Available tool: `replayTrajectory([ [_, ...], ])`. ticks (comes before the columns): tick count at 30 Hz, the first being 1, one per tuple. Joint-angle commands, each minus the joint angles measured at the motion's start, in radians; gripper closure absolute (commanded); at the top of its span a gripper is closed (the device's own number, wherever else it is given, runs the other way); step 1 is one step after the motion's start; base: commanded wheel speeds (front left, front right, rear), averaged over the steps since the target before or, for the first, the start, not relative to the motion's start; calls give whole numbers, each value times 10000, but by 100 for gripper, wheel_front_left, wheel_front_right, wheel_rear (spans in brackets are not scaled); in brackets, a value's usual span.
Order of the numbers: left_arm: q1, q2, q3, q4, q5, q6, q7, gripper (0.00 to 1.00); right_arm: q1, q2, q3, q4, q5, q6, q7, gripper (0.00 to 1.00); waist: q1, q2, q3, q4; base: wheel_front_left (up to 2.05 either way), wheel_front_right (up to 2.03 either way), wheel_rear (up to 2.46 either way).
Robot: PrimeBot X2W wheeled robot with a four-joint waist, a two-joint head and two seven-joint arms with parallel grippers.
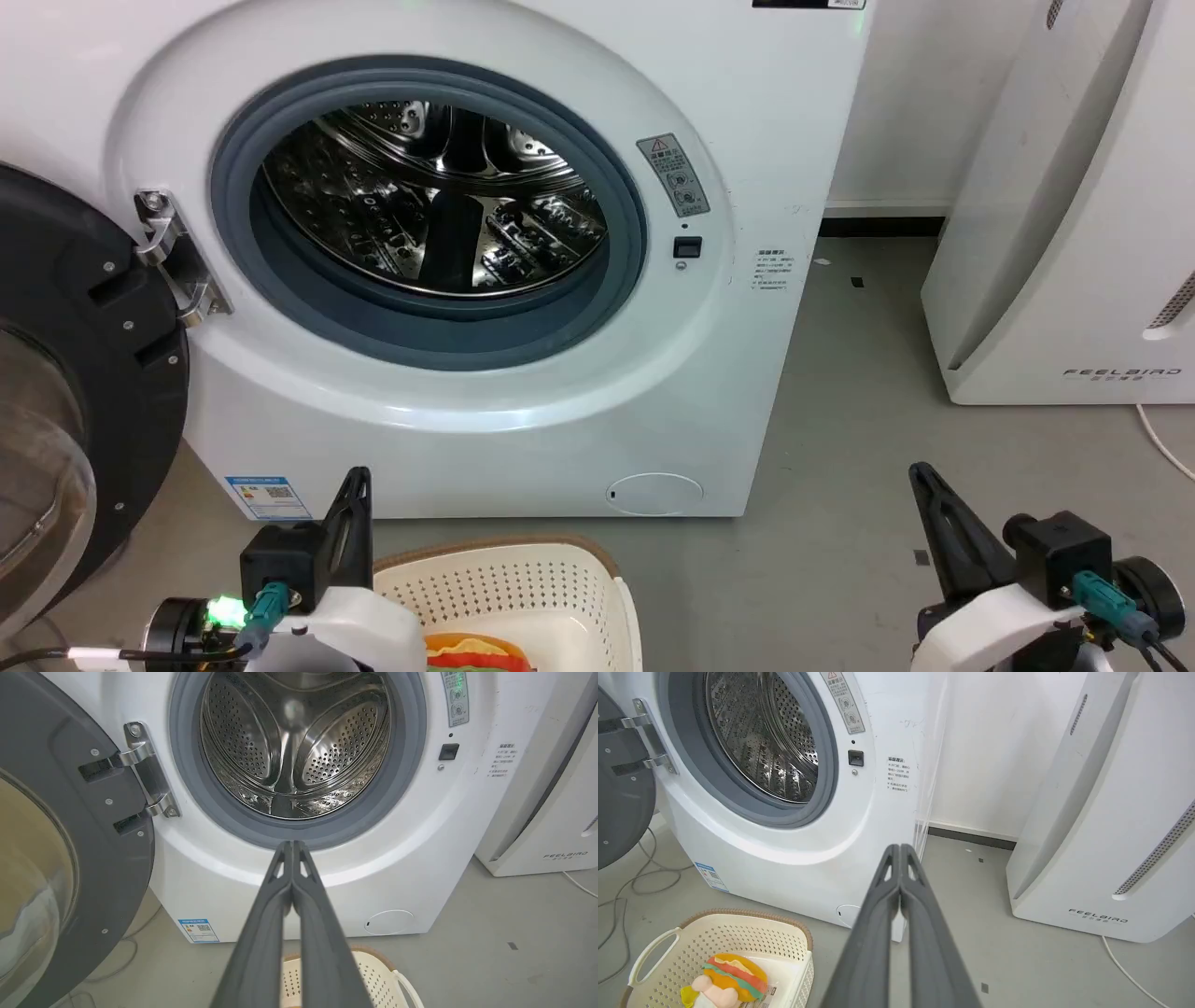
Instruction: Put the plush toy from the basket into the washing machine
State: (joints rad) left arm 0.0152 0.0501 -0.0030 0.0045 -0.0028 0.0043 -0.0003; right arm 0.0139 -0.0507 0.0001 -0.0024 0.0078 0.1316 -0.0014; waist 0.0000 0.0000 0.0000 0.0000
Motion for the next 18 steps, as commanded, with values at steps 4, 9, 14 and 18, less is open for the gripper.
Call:
replayTrajectory([
  [4, -152, 1, 30, -45, 28, -43, 3, 100, -139, 5, -1, 24, -78, -9, 14, 100, 0, 0, 0, 0, 0, 0, 0],
  [9, -152, 1, 30, -45, 28, -43, 3, 100, -139, 5, -1, 24, -78, -9, 14, 100, 0, 0, 0, 0, 0, 0, 0],
  [14, 0, 0, 0, 0, 0, 0, -1, 0, 0, 0, -2, 0, 1, 0, -2, 0, 0, 0, 0, 0, 0, 0, 0],
  [18, 7, 0, -27, 9, -4, 13, -5, 0, 6, 0, -1, -2, 9, 0, -6, 0, 0, 0, 1, 0, 0, 0, 0],
])
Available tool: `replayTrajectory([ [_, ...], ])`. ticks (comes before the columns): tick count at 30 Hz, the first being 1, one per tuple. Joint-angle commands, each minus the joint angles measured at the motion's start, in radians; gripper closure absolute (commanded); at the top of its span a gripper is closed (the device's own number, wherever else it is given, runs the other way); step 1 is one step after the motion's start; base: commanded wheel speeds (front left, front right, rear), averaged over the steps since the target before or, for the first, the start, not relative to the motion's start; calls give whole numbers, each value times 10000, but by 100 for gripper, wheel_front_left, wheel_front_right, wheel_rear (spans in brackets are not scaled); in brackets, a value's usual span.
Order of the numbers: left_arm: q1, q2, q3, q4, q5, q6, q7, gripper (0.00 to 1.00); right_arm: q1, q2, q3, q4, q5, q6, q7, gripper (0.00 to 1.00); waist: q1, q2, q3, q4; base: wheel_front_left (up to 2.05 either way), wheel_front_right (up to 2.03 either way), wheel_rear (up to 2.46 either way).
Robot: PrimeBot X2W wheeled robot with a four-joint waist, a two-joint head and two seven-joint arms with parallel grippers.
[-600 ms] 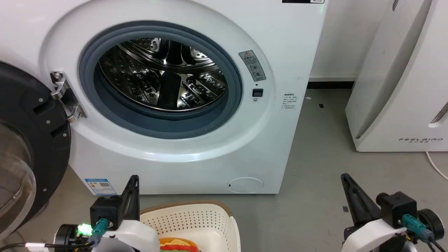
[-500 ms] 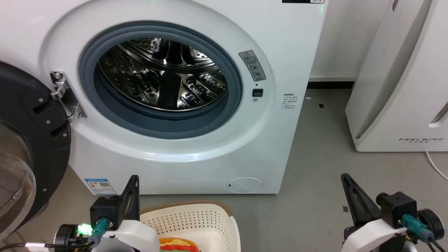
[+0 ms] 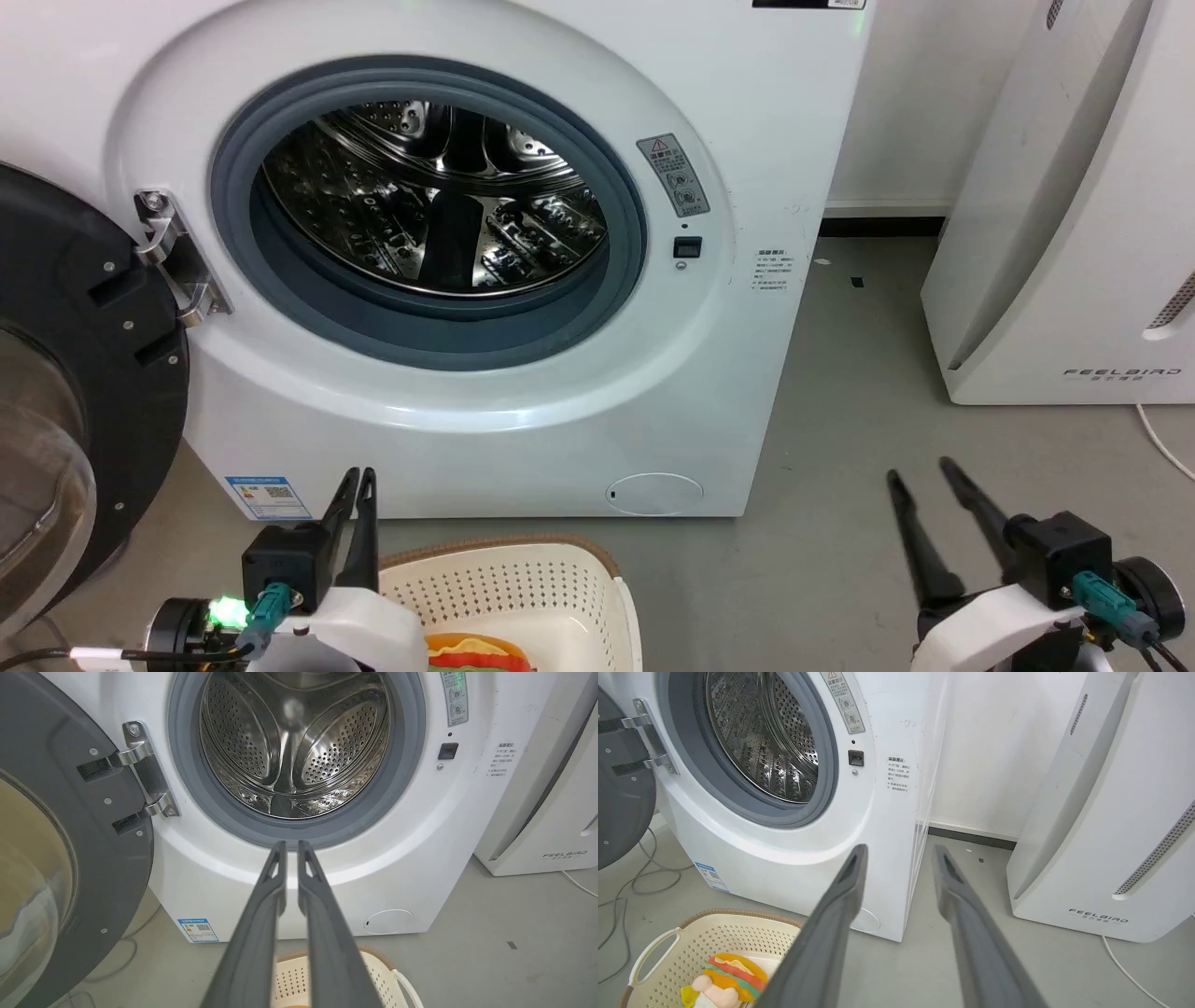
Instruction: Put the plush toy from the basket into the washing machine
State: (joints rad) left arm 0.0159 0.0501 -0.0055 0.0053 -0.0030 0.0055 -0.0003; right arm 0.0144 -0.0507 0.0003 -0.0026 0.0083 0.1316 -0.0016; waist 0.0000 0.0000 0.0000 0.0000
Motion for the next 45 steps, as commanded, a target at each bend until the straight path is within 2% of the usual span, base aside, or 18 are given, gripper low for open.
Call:
replayTrajectory([
  [1, -2, 0, -11, 6, -7, 8, -18, 0, 2, 0, -6, -1, 14, 0, -18, 0, 0, 0, 3, -1, 0, 0, 0],
  [27, -294, 0, -332, 632, -343, 150, -540, 0, -74, 1, -181, -225, 252, -2, -538, 0, 0, 0, 556, -42, 0, 0, 0],
  [34, -655, 19, -411, 1318, -388, 53, -687, 0, -184, 1, -147, -305, 266, -2, -683, 0, 0, 0, 993, -114, 0, 0, 0],
  [45, -1557, 143, -562, 3209, -532, -95, -937, 0, -361, 2, -155, -418, 371, -3, -932, 0, 0, 0, 1729, -268, 0, 0, 0],
])
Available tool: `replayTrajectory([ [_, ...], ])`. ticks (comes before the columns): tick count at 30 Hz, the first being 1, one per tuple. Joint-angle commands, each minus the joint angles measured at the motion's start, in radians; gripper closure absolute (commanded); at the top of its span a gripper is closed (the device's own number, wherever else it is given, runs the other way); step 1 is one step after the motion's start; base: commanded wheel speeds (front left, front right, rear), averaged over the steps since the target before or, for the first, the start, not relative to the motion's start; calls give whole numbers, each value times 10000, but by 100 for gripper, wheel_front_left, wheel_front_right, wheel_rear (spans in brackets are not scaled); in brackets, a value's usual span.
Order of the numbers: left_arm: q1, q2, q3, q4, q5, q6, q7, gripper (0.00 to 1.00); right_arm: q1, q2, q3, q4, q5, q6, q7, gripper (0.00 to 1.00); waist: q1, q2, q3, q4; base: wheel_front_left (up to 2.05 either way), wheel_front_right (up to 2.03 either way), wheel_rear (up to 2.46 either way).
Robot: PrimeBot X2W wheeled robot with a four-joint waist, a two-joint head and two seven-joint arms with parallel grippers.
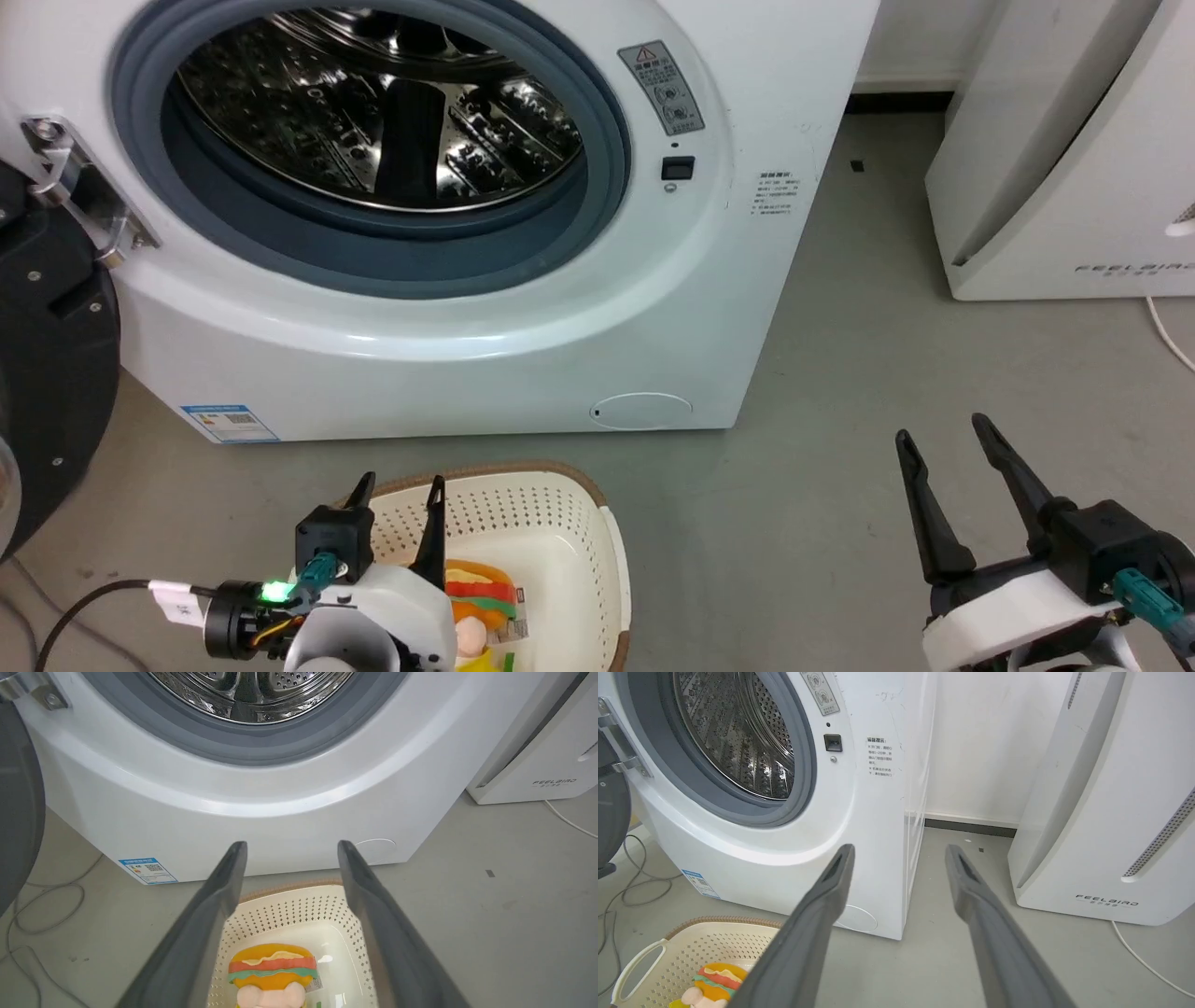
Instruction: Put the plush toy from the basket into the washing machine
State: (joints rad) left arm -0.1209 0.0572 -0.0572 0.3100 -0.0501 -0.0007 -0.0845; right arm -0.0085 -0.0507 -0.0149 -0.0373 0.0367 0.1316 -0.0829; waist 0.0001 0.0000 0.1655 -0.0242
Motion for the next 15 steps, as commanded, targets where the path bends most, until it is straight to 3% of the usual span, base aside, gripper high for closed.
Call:
replayTrajectory([
  [1, -271, 81, -55, 329, -80, -47, -116, 0, -149, 2, -2, -78, 95, -3, -140, 0, -1, 0, 127, -38, 0, 0, 0],
  [15, -1229, 173, -226, 2115, -324, -203, -409, 0, -330, 2, 30, -232, 164, -4, -432, 0, -1, 0, 840, -146, 0, 0, 0],
])
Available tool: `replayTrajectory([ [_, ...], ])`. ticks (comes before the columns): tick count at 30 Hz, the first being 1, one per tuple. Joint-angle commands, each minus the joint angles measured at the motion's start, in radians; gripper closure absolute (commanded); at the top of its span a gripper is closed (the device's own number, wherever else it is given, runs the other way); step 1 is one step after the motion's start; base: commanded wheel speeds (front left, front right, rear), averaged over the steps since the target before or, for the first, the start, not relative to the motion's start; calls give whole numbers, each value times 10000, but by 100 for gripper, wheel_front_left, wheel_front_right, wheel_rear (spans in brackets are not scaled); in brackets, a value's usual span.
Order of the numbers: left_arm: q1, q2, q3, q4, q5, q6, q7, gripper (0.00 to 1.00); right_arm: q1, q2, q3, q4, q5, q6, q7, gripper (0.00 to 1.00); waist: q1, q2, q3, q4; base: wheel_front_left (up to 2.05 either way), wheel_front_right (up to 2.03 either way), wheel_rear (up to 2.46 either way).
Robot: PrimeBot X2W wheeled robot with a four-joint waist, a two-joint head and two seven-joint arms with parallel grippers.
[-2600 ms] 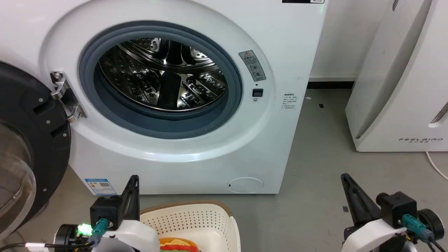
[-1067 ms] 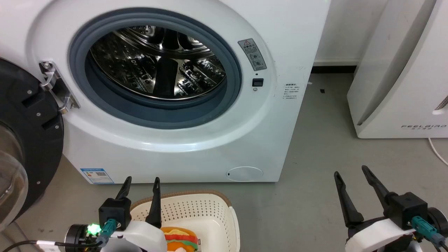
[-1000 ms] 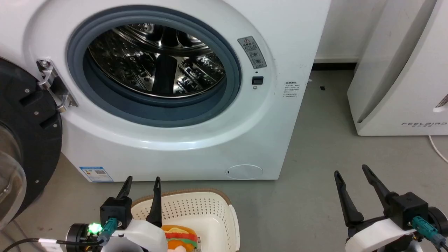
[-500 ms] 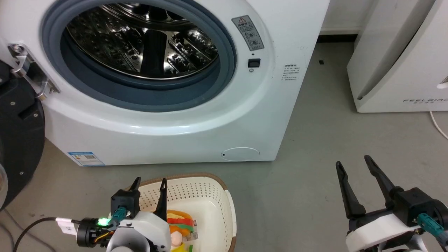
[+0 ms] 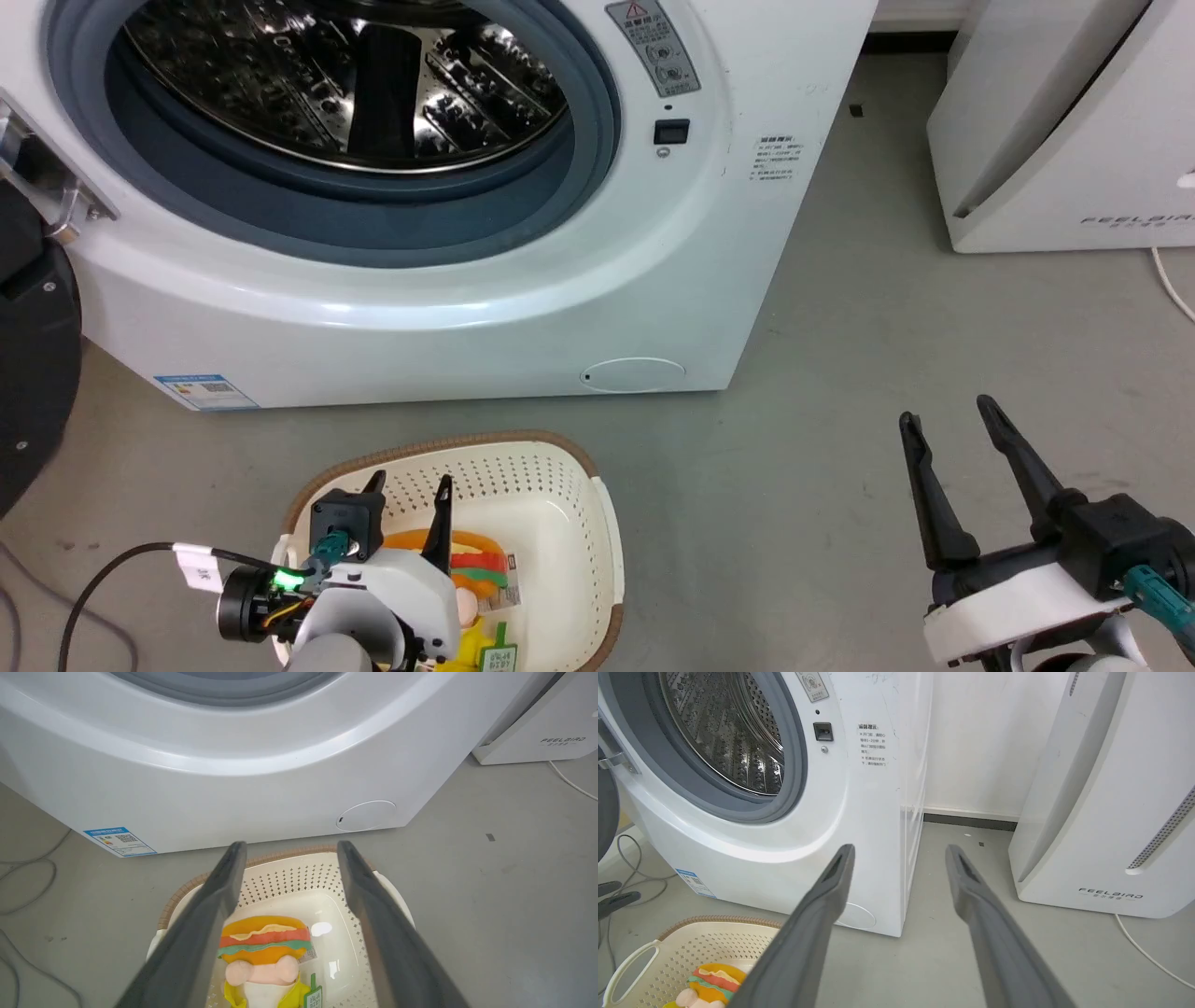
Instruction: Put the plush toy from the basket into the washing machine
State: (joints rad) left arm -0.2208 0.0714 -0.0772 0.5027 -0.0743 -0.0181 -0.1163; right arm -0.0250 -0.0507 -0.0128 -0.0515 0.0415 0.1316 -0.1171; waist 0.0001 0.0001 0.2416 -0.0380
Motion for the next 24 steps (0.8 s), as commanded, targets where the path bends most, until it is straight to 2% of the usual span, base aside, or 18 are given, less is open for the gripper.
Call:
replayTrajectory([
  [1, -293, 35, -43, 286, -95, -36, -112, 0, -180, 3, 11, -105, 119, -5, -111, 0, -1, -1, 139, -10, 0, 0, 0],
  [14, -1073, 73, -241, 1715, -292, -86, -384, 0, -343, 3, 51, -275, 163, -6, -382, 0, -1, -1, 919, -66, 0, 0, 0],
  [24, -1967, 339, -428, 3340, -464, -100, -511, 0, -533, 3, 61, -465, 242, -6, -590, 0, -1, -1, 1863, -189, 0, 0, 0],
])
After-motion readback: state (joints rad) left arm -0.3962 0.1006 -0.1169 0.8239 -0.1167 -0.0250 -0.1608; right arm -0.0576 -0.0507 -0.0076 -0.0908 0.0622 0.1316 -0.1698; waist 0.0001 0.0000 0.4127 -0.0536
